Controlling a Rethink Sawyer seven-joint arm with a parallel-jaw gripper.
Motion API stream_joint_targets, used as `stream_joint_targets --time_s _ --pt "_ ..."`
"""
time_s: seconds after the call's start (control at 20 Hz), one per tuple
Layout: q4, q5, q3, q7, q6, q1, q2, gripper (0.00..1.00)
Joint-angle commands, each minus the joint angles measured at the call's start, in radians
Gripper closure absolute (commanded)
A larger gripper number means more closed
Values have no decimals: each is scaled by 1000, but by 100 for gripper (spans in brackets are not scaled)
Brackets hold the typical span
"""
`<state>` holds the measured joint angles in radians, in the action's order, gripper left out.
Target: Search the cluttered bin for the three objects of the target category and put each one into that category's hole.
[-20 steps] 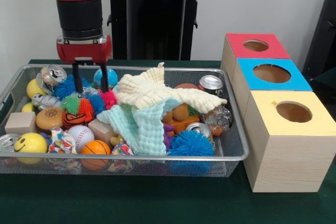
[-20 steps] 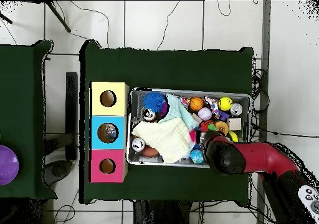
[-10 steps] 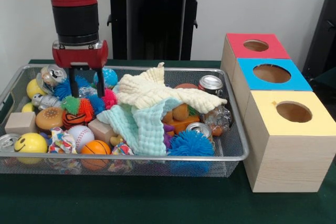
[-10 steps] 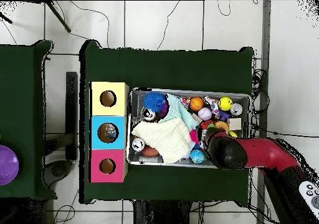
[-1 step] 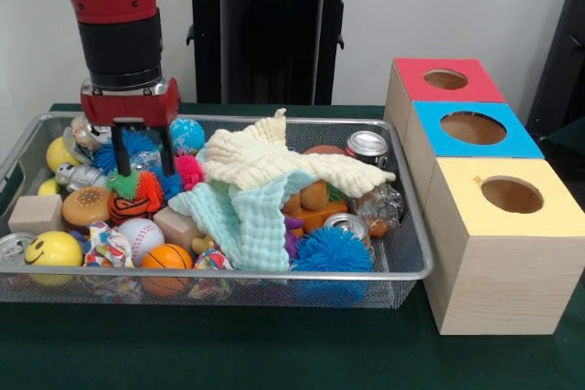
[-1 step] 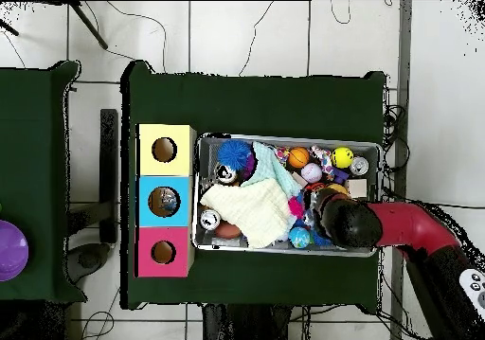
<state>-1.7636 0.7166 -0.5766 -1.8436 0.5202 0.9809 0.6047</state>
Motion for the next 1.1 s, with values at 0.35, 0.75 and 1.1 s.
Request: stream_joint_targets --time_s 0.35,0.75,1.1 --pt "-90 0 -87 188 43 98 44 0" --pt "-206 13 -106 144 -12 159 104 0" --pt "-293 63 -77 53 -111 156 140 0"
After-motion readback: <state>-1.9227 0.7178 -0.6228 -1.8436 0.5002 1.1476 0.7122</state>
